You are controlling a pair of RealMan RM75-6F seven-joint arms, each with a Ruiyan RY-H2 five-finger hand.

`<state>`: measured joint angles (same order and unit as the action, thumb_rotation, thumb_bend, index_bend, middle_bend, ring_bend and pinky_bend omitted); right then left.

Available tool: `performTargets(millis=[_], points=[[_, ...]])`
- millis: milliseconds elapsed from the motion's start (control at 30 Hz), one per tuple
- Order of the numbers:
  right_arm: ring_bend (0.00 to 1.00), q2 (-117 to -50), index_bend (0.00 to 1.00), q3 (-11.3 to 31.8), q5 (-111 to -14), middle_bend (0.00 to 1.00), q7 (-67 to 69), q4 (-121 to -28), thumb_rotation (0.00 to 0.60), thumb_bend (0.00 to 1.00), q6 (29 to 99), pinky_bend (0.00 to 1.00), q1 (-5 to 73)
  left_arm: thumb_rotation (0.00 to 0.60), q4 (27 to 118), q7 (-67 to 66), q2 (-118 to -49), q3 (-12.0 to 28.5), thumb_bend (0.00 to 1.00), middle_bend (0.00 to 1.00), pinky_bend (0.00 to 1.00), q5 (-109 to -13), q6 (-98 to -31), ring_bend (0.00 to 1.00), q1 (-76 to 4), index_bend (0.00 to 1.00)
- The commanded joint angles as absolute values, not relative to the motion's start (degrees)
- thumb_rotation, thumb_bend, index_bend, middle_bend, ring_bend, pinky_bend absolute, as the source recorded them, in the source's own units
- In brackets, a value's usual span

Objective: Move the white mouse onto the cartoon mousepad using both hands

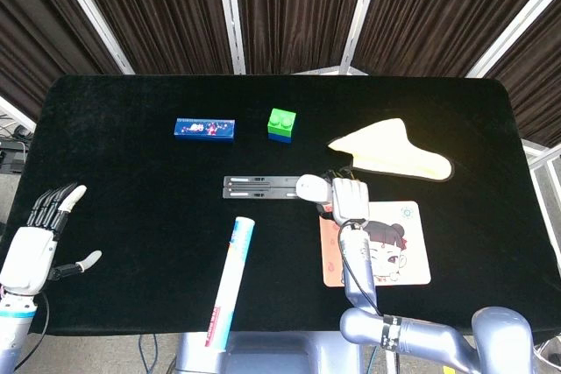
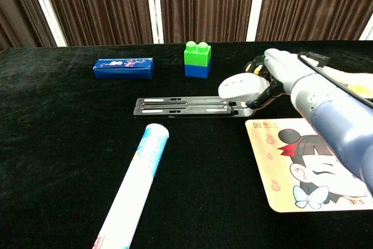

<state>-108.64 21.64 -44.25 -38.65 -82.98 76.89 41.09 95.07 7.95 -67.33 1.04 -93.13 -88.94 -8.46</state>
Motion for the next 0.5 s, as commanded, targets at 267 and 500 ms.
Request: performTargets(millis=[267, 500], points=[[0.23, -109.4, 0.54, 22.0, -40.7, 0.42, -44.5, -88.4, 0.6, 0.3, 86.6, 0.44, 37.8, 0.6, 95.1, 9.3, -66.9, 0.9, 0.17, 0.0, 0.0, -93.8, -89.1, 0.0, -8.4, 0.0], [0.23, -109.1, 0.54, 20.9, -40.2, 0.42, -44.3, -90.4, 0.6, 0.3, 89.8, 0.44, 34.7, 0.6, 95.3, 9.6, -66.7, 0.7, 0.17, 0.0, 0.0, -94.4, -89.2, 0.0, -8.4, 0.0]])
